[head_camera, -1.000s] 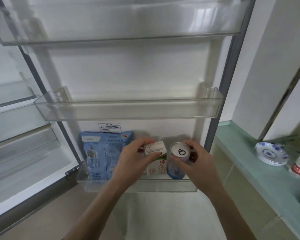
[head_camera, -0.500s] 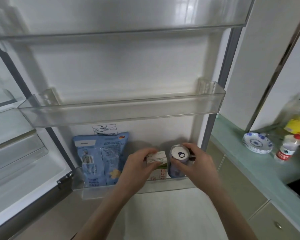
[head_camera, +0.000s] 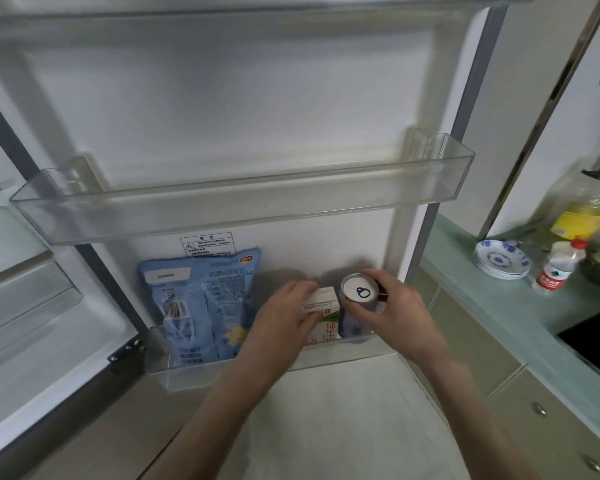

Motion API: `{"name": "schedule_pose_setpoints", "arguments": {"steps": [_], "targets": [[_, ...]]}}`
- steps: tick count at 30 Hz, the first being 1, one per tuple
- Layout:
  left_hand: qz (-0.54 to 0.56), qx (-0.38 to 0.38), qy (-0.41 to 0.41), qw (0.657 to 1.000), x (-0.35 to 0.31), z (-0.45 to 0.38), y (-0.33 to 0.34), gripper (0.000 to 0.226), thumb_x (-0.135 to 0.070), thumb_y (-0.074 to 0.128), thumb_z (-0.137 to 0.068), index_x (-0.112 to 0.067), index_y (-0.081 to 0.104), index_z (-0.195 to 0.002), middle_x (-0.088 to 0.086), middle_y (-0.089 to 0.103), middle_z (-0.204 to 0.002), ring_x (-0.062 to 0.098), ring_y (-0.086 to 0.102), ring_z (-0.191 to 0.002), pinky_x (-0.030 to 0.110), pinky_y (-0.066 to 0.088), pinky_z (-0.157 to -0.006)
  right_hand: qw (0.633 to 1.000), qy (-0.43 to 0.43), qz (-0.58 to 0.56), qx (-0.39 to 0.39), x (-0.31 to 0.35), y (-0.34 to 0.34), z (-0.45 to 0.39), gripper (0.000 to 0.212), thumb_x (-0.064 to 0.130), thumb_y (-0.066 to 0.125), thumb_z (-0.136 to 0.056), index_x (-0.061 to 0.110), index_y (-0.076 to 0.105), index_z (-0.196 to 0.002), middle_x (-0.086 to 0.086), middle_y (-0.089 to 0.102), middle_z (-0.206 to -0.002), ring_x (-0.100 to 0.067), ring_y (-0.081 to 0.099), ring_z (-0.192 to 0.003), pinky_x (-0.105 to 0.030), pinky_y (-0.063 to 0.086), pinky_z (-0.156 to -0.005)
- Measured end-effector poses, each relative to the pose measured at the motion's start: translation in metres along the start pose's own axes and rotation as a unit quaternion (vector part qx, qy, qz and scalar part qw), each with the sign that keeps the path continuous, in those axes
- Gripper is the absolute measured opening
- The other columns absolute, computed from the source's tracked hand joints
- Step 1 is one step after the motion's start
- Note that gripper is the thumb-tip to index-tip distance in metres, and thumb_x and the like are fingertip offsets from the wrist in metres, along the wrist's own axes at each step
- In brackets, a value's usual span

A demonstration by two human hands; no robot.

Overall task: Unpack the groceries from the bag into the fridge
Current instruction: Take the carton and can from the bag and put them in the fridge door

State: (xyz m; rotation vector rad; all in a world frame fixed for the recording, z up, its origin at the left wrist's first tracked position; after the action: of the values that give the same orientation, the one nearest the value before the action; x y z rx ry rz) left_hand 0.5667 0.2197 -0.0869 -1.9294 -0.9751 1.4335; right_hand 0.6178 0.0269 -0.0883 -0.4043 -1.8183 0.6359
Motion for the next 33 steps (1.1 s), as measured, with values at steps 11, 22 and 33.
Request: {"name": "schedule_pose_setpoints", "arguments": {"steps": [11, 22, 33], "targets": [[-0.042, -0.037, 0.028, 0.998, -0.010, 0.009, -0.010, 0.047, -0.039, 0.062, -0.099, -0.024, 0.051, -0.142, -0.006, 0.055, -0.138, 0.016, 0.050, -0.127, 0.035, 0.051, -0.100, 0.994, -0.028, 0.100, -0.042, 0.013, -0.015, 0.036, 0.067, 0.059, 0.064, -0.093, 0.029, 0.046, -0.150, 0.012, 0.057, -0.143, -0.009, 0.053, -0.132, -0.022, 0.042, -0.099], [-0.080, -0.123, 0.188, 0.971, -0.117, 0.033, 0.019, 0.043, -0.045, 0.055, -0.099, -0.014, 0.066, -0.127, 0.002, 0.066, -0.128, 0.025, 0.059, -0.120, 0.041, 0.049, -0.102, 0.934, -0.061, 0.287, -0.202, -0.001, -0.112, 0.123, 0.059, 0.052, 0.056, -0.099, 0.014, 0.055, -0.144, -0.003, 0.056, -0.148, -0.025, 0.048, -0.144, -0.048, 0.037, -0.119], [-0.017, -0.052, 0.324, 0.945, -0.297, 0.084, 0.141, 0.047, -0.046, 0.055, -0.101, -0.010, 0.064, -0.131, 0.005, 0.065, -0.130, 0.028, 0.060, -0.119, 0.043, 0.048, -0.104, 0.880, 0.095, 0.379, -0.271, -0.080, -0.256, 0.277, 0.065, 0.059, 0.049, -0.100, 0.016, 0.051, -0.149, -0.001, 0.053, -0.153, -0.021, 0.043, -0.148, -0.044, 0.030, -0.124]]}}
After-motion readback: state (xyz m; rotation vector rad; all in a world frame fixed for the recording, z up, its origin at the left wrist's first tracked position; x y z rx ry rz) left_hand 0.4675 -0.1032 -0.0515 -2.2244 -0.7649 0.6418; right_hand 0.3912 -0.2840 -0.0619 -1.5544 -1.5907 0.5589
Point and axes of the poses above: each hand's wrist, its own z-axis away from the middle knuckle, its own y-axis out of the palm, x = y × z, the point moved 7 cm from there along -z, towards the middle knuckle
